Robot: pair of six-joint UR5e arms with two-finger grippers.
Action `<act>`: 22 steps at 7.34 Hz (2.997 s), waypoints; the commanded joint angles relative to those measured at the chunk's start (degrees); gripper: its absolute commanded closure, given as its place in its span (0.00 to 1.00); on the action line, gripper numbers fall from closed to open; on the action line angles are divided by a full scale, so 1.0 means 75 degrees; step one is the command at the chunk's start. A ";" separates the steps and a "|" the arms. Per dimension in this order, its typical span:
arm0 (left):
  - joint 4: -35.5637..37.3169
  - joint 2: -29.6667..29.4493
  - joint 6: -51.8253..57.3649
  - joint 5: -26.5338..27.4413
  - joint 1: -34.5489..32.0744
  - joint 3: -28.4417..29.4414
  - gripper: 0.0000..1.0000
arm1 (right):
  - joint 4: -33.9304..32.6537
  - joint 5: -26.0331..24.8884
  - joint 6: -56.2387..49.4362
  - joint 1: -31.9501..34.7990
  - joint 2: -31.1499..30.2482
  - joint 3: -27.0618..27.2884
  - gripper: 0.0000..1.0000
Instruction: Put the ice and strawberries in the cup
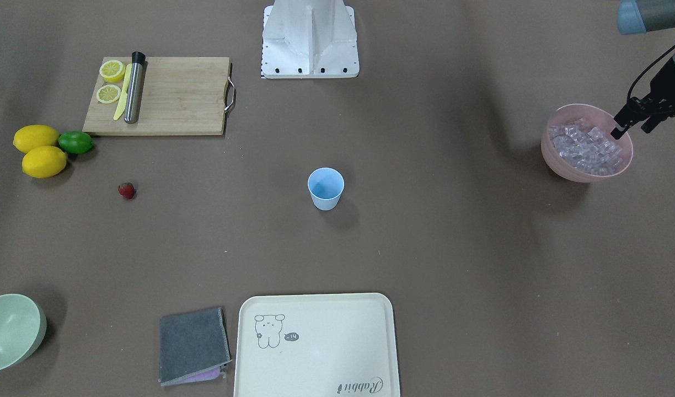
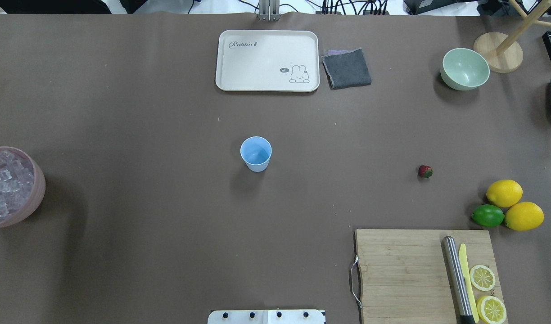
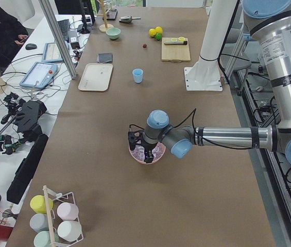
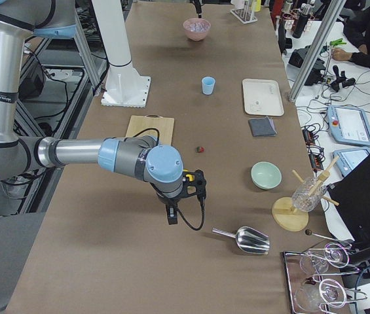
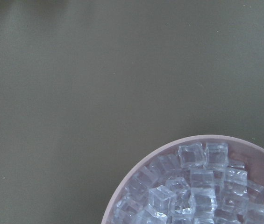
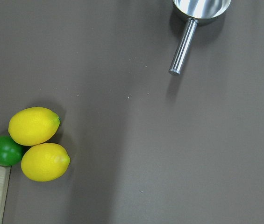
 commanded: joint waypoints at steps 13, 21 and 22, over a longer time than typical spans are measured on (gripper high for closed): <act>-0.1137 0.0270 -0.0932 0.0563 0.1126 0.0348 0.29 | -0.0006 0.0013 -0.0011 -0.0012 -0.0070 -0.0112 0.00; -0.1149 0.0434 -0.0943 0.0774 0.1408 0.0337 0.53 | -0.0029 0.0013 -0.0011 0.0000 -0.0070 -0.0159 0.00; -0.1137 0.0410 -0.0955 0.0774 0.1408 0.0337 0.78 | -0.0018 0.0013 -0.0011 0.0000 -0.0117 -0.0159 0.00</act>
